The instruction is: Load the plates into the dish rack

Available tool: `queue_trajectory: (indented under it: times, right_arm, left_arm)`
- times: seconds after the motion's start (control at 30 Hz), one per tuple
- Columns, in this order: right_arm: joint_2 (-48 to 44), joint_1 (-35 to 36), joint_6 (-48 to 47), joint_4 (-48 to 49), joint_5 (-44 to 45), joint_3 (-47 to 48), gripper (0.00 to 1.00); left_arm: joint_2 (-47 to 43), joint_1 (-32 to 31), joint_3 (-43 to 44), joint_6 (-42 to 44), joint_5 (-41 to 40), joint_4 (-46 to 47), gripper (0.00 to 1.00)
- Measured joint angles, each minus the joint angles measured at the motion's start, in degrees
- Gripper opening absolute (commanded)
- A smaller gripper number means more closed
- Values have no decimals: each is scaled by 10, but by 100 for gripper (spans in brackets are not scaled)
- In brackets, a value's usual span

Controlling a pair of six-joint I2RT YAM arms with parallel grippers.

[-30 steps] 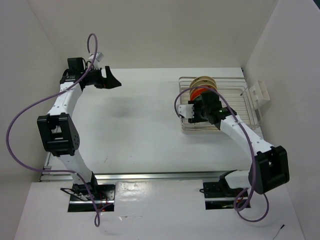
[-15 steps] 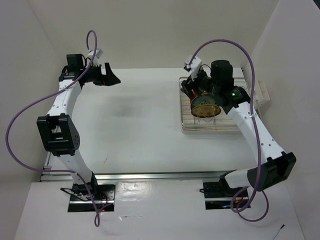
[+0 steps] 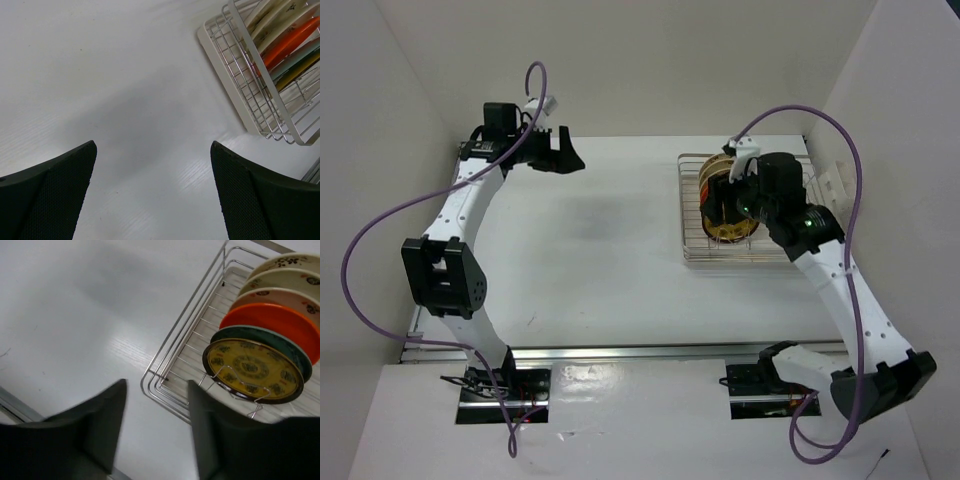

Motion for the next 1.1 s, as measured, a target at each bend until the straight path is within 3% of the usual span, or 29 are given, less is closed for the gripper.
queue_trajectory:
  times: [0.1, 0.17, 0.4, 0.6, 0.8, 1.1]
  right_arm:
    - [-41, 0, 25, 4, 24, -27, 90]
    - [-50, 0, 42, 16, 33, -37, 100]
    - [38, 0, 69, 82, 53, -19, 100]
    - [127, 0, 69, 88, 97, 46, 100]
    - [113, 0, 70, 127, 117, 46, 100]
    - [67, 0, 73, 160, 144, 45, 100]
  left_arm:
    - [-10, -25, -9, -14, -35, 0, 100]
    - [-15, -42, -13, -24, -74, -2, 100]
    - [-44, -95, -14, -57, -237, -45, 100]
    - [-120, -99, -29, -91, -318, -81, 100]
    - [-186, -100, -29, -100, -372, -106, 100]
    - [-187, -100, -27, -99, -430, -114, 100]
